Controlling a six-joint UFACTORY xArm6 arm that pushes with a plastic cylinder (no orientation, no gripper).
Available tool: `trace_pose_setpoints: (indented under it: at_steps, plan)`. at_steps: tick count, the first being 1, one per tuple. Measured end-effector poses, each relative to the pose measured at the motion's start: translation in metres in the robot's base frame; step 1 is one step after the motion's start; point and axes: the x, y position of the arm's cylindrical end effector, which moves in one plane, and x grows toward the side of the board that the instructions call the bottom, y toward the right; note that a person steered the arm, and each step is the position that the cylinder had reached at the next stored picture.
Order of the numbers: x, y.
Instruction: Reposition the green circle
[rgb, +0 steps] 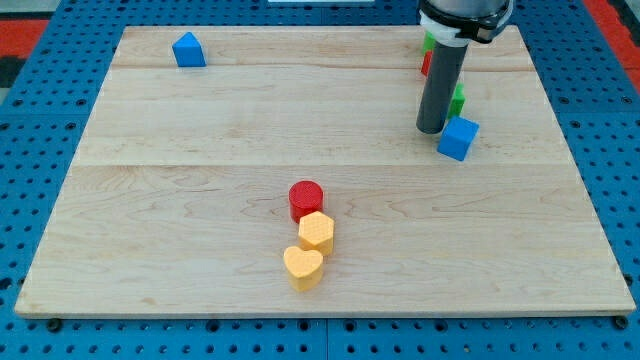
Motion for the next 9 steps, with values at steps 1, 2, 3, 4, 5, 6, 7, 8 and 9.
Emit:
trace_pose_setpoints:
  at_steps: [1, 2, 3, 4, 5, 6, 7, 8, 9]
  plan:
    - [0.000, -0.006]
    - [-0.017, -0.056]
    - [-0.107, -0.054]
    - [-0.153, -0.022]
    - [-0.153, -0.019]
    - [-0.155, -0.022]
    - [-0.163, -0.015]
    - [-0.175, -0.001]
    - [-0.181, 0.010]
